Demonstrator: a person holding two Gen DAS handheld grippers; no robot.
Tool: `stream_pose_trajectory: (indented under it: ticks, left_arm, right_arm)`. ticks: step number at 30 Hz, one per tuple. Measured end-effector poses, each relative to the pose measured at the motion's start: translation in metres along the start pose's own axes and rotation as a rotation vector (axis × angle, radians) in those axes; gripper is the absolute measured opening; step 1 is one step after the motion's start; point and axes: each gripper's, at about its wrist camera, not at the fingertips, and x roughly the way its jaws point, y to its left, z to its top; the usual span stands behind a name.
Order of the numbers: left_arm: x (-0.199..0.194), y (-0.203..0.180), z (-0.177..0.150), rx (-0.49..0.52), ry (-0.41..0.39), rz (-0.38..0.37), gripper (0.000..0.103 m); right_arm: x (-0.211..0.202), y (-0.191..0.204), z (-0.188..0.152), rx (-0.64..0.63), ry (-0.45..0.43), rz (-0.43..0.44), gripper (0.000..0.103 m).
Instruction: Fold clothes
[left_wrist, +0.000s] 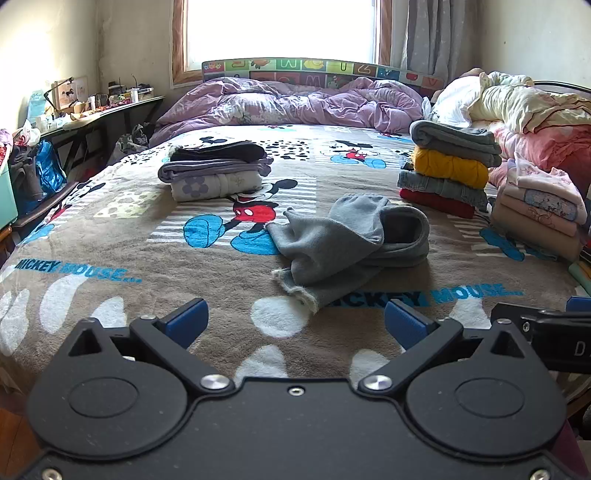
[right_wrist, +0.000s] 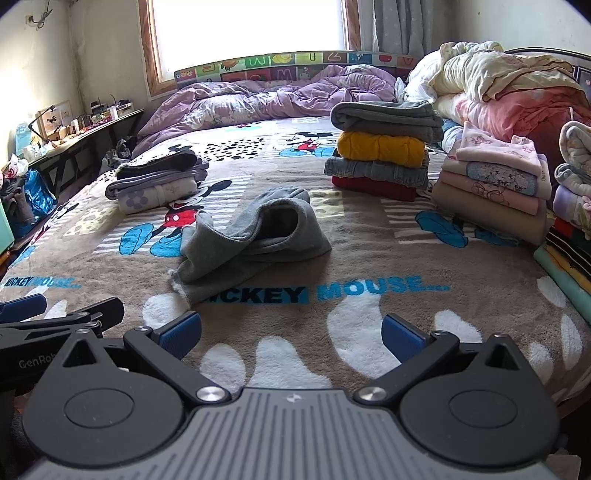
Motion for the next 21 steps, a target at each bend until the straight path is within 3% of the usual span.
stream_pose_trajectory:
  ticks: [21]
  left_arm:
    - [0.027, -0.006, -0.007, -0.001, 0.048, -0.019, 0.103]
  right_arm:
    - [0.026, -0.013, -0.002, 0.049, 0.026, 0.047, 0.103]
